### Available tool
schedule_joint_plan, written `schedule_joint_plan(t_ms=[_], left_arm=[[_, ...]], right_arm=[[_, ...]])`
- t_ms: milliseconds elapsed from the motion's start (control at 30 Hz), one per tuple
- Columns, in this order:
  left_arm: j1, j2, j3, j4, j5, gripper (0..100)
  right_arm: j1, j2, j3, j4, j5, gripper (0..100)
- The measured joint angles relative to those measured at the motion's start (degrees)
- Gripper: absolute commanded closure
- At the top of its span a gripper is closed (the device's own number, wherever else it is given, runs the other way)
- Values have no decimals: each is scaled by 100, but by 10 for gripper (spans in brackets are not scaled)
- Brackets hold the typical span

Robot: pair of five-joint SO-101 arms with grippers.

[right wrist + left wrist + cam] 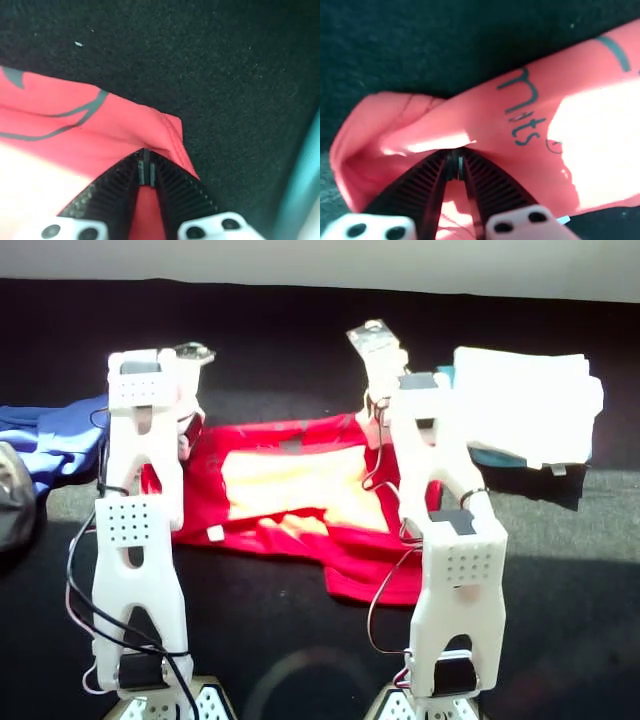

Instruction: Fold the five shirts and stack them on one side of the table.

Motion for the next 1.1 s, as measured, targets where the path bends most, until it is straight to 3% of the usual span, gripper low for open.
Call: schedule_joint_plan(t_ms=[133, 300, 667, 900, 1100], left_arm=[[-26, -35, -158, 26, 0, 991], [-26, -738, 554, -18, -9, 991], [378, -3947, 4105, -105, -18, 991], [404, -4958, 6426, -1538, -18, 991], [176, -5389, 8202, -2954, -18, 991]], right_arm=[[0, 0, -598, 668, -422, 991], [0, 0, -1407, 1459, -598, 991], [0, 0, -3376, 3367, -598, 991], [-18, -9, -4255, 3745, -607, 991], [-360, -949, -2857, 3745, -633, 991]])
